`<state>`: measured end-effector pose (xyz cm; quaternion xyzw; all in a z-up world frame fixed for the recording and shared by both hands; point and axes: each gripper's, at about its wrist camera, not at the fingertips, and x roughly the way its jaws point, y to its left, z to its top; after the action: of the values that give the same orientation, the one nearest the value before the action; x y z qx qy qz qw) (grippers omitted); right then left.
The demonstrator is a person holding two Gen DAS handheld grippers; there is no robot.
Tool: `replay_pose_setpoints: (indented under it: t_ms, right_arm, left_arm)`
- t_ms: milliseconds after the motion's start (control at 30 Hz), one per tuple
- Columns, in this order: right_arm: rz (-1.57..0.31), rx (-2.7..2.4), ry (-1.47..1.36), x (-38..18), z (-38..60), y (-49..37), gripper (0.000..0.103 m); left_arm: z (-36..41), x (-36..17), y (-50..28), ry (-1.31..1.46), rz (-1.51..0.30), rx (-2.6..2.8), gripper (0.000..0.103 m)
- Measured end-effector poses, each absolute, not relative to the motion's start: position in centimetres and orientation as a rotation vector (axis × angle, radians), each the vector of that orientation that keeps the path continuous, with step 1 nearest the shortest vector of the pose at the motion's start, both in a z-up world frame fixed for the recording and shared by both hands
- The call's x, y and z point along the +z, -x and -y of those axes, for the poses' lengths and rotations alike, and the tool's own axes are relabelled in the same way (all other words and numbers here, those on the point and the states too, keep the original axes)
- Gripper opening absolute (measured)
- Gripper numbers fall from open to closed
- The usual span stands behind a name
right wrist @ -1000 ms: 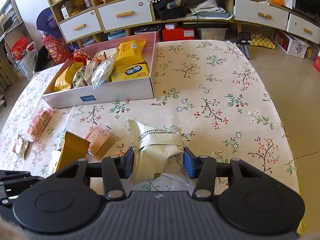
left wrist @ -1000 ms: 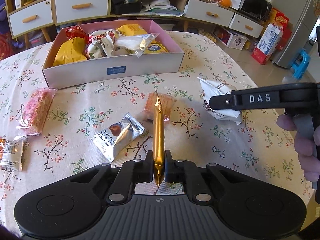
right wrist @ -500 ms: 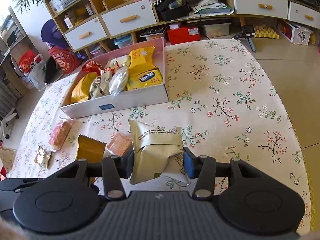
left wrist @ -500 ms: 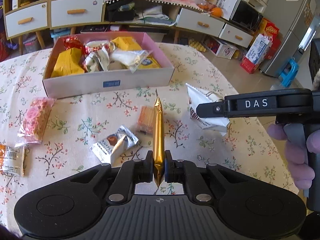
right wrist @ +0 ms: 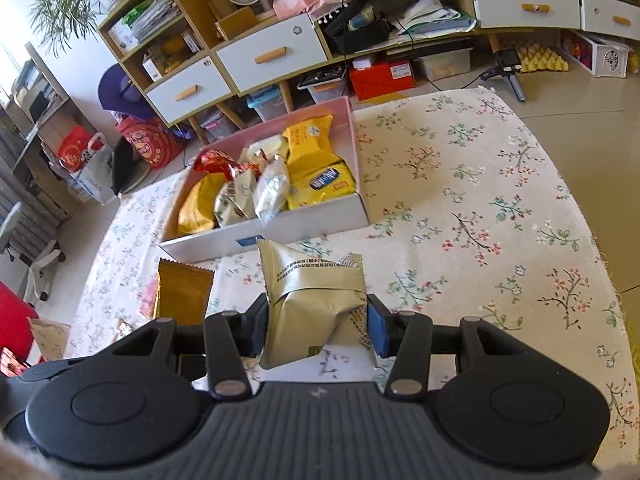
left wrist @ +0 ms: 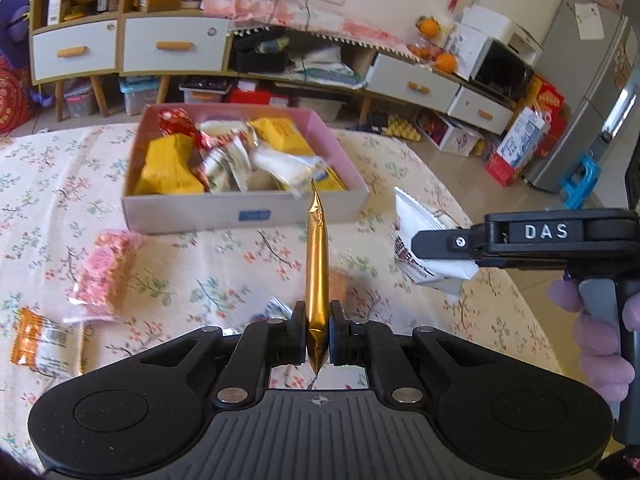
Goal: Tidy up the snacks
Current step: 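Carry the gold bar and white paper bag toward the pink box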
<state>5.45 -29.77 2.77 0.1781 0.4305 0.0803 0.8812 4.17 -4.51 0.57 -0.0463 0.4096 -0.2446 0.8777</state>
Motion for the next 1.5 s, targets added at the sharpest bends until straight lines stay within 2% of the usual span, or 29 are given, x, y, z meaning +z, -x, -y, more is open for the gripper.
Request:
replay_pose_setpoints:
  t_ms: [433,700,1100,1500]
  right_arm:
    - [-0.844,0.221,-0.437,5.1,27.3,-7.2,0.045]
    - [-0.798,0.202,-0.502,5.8,26.8,-10.2,0.045]
    - [-0.780,0.084,-0.541,3.3,28.7,-16.1,0.045]
    - [-0.900,0.206,-0.707,0.0,27.7,-19.3,0.045]
  left_arm:
    - [-0.2,2.7,-7.5,0.173,-0.791,-0.422,0.007]
    - [-0.2,3.6,-11.8,0.175,-0.788,-0.385,0.008]
    - [4.4,1.9,-19.1,0.179,-0.798,-0.416,0.008]
    - [5.0,0.0,-24.5,0.206,-0.817,-0.388,0.008]
